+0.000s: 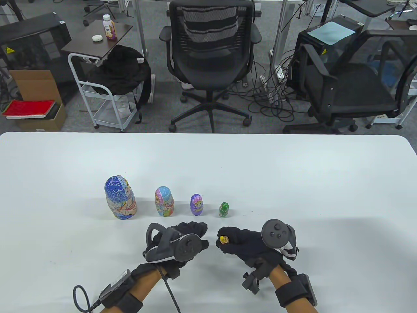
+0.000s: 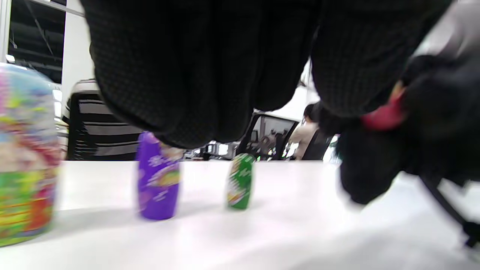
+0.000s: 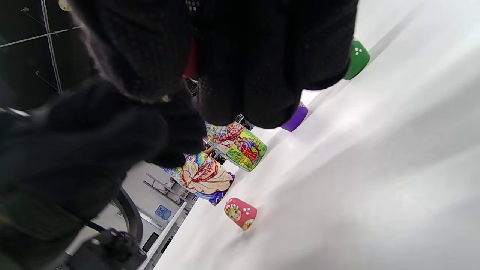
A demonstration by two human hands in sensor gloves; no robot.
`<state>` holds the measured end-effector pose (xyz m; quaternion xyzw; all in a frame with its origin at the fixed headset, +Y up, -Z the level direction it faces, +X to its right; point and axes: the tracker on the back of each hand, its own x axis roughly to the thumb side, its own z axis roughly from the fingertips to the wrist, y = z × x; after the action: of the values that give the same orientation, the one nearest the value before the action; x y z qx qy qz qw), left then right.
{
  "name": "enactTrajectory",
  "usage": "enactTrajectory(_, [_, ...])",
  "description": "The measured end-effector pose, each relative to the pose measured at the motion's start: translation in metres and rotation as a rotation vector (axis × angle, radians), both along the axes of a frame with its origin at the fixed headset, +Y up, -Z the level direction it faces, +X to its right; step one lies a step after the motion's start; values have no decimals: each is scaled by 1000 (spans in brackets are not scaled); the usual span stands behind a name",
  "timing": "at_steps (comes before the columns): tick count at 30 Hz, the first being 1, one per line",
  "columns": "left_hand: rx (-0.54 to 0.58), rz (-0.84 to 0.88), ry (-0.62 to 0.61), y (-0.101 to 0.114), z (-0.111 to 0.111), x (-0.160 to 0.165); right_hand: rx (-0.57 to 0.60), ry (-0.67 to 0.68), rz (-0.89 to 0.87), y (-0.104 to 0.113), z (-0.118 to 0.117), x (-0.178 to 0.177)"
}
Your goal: Separate nested Russian dolls into individual dolls
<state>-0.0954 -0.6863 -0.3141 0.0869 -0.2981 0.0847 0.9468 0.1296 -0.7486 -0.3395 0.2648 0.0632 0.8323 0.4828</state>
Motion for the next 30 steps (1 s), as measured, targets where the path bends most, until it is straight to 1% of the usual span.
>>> enactTrajectory(3, [-12, 58, -47, 8, 2, 15, 3, 0, -2, 0, 1, 0])
enactTrajectory(7, [1, 56, -64, 10, -1, 28, 20, -7, 12, 0, 0, 1])
enactTrajectory(11, [-3, 83, -60, 11, -3, 32, 32, -13, 17, 4, 2, -1])
enactTrajectory(16, [9, 68, -54, 15, -2, 37, 47, -25, 22, 4, 2, -1])
enactTrajectory(22, [-9, 50, -74, 17, -2, 43, 90, -34, 82, 5, 4, -2])
enactTrajectory(25, [-6, 52, -81, 19, -3, 43, 83, -27, 72, 6, 3, -3])
enactTrajectory(27, [-17, 52, -85, 22, -4, 42, 98, -31, 92, 6, 3, -3])
enactTrajectory(30, [2, 49, -83, 28, -5, 39, 117, -55, 128, 8, 1, 2])
